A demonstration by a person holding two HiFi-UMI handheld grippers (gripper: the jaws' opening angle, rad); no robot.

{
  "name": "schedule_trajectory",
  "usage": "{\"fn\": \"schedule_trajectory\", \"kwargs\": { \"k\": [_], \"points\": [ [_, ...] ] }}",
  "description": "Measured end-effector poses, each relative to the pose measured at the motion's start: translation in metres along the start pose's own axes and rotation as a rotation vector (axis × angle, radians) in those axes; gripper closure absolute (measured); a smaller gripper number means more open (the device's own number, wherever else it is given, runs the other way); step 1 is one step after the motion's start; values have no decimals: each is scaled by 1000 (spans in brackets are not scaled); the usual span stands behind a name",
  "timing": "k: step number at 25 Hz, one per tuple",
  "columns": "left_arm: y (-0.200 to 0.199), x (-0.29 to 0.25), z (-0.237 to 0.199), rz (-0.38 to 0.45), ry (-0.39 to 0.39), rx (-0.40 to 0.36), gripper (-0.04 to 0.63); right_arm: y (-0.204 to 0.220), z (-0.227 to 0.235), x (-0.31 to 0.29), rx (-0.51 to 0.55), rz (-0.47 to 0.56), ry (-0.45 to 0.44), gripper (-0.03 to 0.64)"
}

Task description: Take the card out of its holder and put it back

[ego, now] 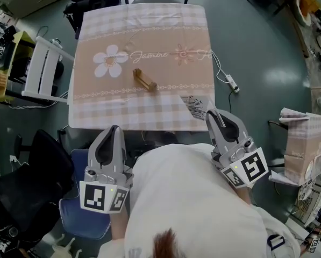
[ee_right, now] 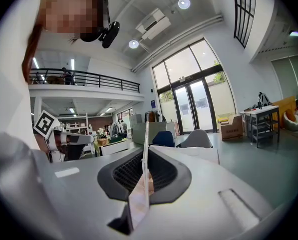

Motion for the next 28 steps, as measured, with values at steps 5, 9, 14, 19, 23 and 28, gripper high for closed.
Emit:
{"fn": "schedule_trajectory", "kwargs": {
  "k": [5,9,14,19,23,28],
  "points": [
    [1,3,-2,-2,-2,5,594,0,-5,-1,4,-4,-4,598],
    [1,5,-3,-7,5,-31,595,1,-10,-3,6,-11,-6,598],
    [3,6,-12,9,13,-14,595,4,-16,-10,3,-14,-1,598],
    [5,5,-33,-3,10,5,595,3,-24,-27,-2,-21,12,598],
    [4,-1,-52,-42,-2,-8,595,-9,-29,-42,-9,-14,35,598],
    [0,-14,-72,-50,4,8,595,-24,-25,-54,-3,8,66,598]
  ]
}}
Point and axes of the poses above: the fingertips, and each gripper's own axes: x backward along the fingers, z to its right, y out of its underside, the point moved 4 cm from there along x, backward along the fingers, and after that the axes turned 7 degrees about -x, right-handed, at the moved point
